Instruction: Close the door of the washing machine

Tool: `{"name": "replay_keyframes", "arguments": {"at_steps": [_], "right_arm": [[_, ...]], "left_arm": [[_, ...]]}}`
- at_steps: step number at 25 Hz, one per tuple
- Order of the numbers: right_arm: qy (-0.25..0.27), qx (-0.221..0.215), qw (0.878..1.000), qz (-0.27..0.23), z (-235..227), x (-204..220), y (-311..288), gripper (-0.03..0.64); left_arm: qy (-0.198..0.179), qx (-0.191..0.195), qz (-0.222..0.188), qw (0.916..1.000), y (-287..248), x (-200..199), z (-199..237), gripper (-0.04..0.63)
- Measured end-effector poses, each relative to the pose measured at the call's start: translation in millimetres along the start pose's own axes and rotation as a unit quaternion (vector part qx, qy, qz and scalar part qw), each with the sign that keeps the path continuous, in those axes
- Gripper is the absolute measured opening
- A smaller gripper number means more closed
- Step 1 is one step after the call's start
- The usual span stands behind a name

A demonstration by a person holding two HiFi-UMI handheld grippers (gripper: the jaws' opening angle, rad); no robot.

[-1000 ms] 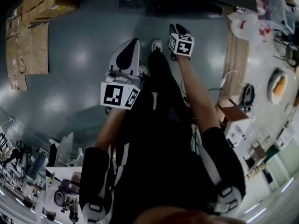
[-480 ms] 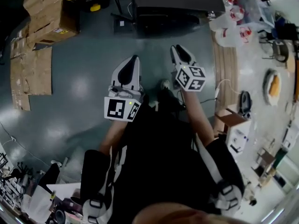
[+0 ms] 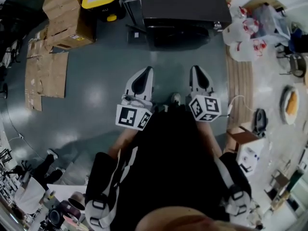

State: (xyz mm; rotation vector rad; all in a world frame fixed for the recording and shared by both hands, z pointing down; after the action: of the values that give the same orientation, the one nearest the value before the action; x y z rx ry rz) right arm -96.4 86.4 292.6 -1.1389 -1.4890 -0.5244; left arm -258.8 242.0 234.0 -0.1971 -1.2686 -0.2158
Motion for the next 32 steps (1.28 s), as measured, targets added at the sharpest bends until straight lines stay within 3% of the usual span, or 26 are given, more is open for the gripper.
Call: {"name": "replay_keyframes", "arguments": {"at_steps": [10, 32], "right_arm": [[0.031, -0.044, 0.998, -0.016, 5, -22, 15, 0.014], [0.038, -0.043, 0.998, 0.008, 8, -15, 9, 0.008]], "left_arm": [[-0.011, -0.018, 0.012, 0.9997, -3, 9, -14, 0.006], [-0.018, -0.015, 0.01, 0.9997, -7, 8, -16, 0.006]]}}
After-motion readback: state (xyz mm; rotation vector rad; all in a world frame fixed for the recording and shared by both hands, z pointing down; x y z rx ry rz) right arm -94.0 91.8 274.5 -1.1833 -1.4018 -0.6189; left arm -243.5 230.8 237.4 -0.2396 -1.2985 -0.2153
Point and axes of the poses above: the fingertips, and each gripper's own axes: y backward along the fingers, z to its left, x out of its underside, the point moved 6 cm from there along y, backward along the fingers, and after that the axes turned 5 degrees about -x, right-handed, at the moved point
